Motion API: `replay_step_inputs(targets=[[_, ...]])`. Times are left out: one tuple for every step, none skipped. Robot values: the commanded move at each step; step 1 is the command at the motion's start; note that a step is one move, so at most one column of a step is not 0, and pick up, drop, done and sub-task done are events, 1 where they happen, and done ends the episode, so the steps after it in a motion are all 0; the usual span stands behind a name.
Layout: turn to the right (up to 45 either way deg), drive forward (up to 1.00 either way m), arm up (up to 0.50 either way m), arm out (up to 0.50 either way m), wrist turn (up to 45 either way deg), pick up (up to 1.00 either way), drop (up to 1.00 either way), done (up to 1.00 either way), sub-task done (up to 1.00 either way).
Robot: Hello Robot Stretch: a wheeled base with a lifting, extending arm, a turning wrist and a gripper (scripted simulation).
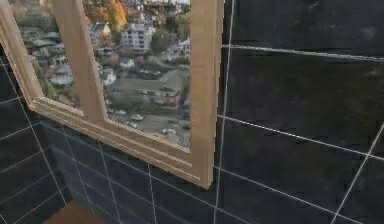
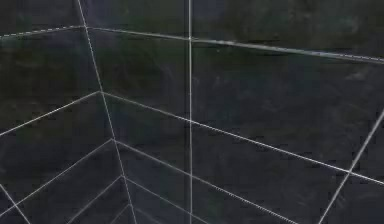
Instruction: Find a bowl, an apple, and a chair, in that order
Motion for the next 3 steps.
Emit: replay_step_inputs(targets=[[-45.0,0.0,0.0,0.0,0.0,0.0,0.0,0.0,0.0],[-45.0,0.0,0.0,0.0,0.0,0.0,0.0,0.0,0.0],[-45.0,0.0,0.0,0.0,0.0,0.0,0.0,0.0,0.0]])
